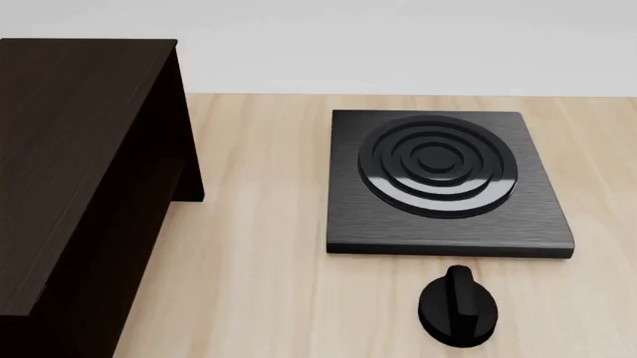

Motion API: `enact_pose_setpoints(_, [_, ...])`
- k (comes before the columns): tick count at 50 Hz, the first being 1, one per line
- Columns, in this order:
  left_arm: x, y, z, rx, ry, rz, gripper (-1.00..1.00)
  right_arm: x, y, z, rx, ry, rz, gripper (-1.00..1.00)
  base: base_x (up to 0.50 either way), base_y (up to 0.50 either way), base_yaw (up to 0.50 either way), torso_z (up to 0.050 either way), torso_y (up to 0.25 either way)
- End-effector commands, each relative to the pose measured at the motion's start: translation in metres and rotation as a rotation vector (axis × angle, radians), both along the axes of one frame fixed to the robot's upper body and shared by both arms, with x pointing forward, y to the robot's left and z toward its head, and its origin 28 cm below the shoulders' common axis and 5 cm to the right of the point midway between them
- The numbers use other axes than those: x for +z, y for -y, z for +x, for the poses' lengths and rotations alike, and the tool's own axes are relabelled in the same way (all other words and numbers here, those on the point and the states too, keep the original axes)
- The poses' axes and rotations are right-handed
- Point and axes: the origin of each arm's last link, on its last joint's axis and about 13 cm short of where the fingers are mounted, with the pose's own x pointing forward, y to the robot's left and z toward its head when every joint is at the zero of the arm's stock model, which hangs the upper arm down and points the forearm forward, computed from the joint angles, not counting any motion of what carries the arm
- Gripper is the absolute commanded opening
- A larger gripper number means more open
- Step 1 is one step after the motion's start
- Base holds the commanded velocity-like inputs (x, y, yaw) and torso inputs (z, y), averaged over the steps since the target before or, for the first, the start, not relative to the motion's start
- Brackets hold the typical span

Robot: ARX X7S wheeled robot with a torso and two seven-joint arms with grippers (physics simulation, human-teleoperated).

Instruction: Put the frying pan under the cabinet shelf.

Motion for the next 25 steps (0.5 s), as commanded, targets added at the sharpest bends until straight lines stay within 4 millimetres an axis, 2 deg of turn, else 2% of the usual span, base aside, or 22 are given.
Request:
enact_pose_setpoints(1, [0.0004,0.0011,0.0013,-0.003,-0.001,0.001,1.0,-0.0045,0.0013,0.0025,-0.001,-0.015,0.007,1.0,0.0,0.0,0.0,0.0,0.0])
enact_pose_setpoints(25, [0.0021,0.001,0.0015,-0.01,0.003,0.005,1.0,-0.0106,0.003,0.0005,-0.007,-0.031,0.021,1.0,0.0,0.0,0.0,0.0,0.0])
